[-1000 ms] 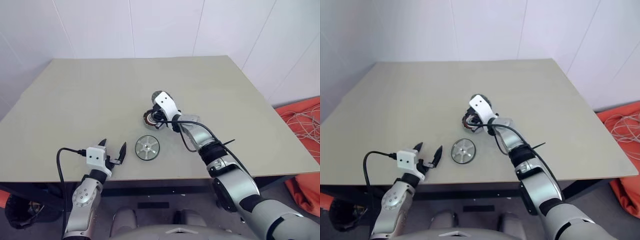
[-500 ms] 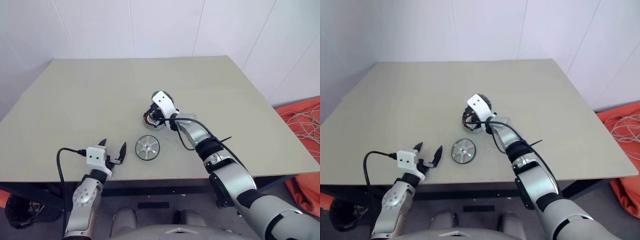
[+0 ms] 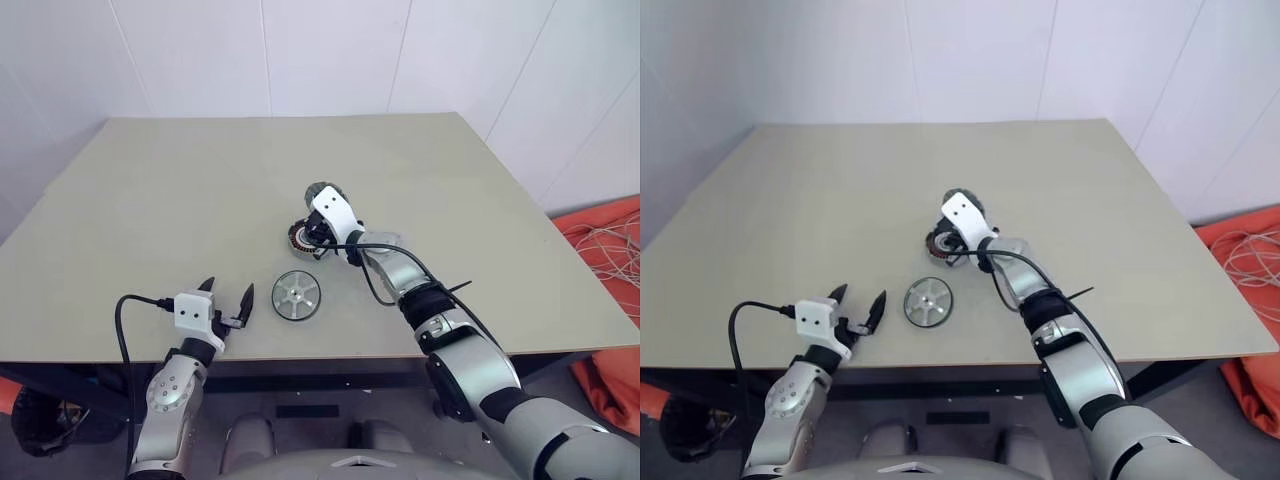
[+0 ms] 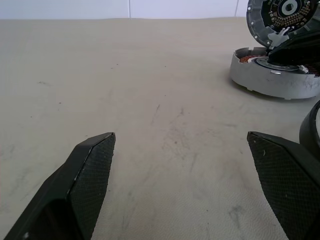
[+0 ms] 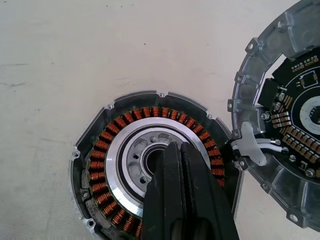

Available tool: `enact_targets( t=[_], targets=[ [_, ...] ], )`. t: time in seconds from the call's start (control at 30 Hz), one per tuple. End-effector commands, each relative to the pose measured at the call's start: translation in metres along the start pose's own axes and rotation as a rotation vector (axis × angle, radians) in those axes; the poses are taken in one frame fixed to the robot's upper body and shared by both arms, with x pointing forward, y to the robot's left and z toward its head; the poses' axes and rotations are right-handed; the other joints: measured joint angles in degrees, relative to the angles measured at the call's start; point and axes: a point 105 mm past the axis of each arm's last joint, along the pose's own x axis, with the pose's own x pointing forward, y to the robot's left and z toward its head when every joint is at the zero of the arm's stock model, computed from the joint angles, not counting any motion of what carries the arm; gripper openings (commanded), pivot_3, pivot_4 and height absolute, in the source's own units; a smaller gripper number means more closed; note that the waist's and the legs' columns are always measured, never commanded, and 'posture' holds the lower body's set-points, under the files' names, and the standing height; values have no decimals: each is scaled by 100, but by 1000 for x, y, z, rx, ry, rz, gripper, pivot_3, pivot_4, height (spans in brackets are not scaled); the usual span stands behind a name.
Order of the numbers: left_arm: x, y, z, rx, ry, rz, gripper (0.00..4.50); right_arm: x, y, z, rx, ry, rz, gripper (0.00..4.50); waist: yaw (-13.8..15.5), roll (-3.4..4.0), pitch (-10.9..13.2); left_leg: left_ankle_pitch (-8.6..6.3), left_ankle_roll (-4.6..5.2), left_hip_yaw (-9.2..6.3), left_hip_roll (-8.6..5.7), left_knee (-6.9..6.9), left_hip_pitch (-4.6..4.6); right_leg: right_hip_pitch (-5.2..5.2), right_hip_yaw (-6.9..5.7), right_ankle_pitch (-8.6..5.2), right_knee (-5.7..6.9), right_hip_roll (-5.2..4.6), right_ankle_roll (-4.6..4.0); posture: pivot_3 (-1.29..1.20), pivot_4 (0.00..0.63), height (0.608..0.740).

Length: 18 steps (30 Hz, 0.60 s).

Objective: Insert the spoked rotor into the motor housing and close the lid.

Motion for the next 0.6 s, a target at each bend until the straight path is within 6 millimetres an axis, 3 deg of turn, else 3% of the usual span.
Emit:
enact_targets(
  t=[0.03,0.23,0.43,0.6],
  targets=[
    [1,2,3,4,-13,0,4500,-7,-3,-9,34,17,-9,42,-4,-1,0,0,0,0,0,0,1,0,0,0,0,0,0,0,0,740],
    [-1,2,8,49,-20,-13,4500,-31,3,44,78,-239,79,42,-13,4,9,0,0,1,2,-1,-8,-10,0,-2,0,4,4,0,0,740],
    [-2,7,17,40,-35,-17,4500,-58,2,51,91,-295,96,42,-11,-1,13,0,-1,1,4,-5,-10,-13,0,-2,-3,8,4,0,0,740],
    [-6,8,40,-33,-28,-104,4500,-85,4,45,109,-322,115,42,-7,-5,17,1,-1,2,4,-8,-10,-16,0,-4,-5,10,6,0,0,740]
  ],
)
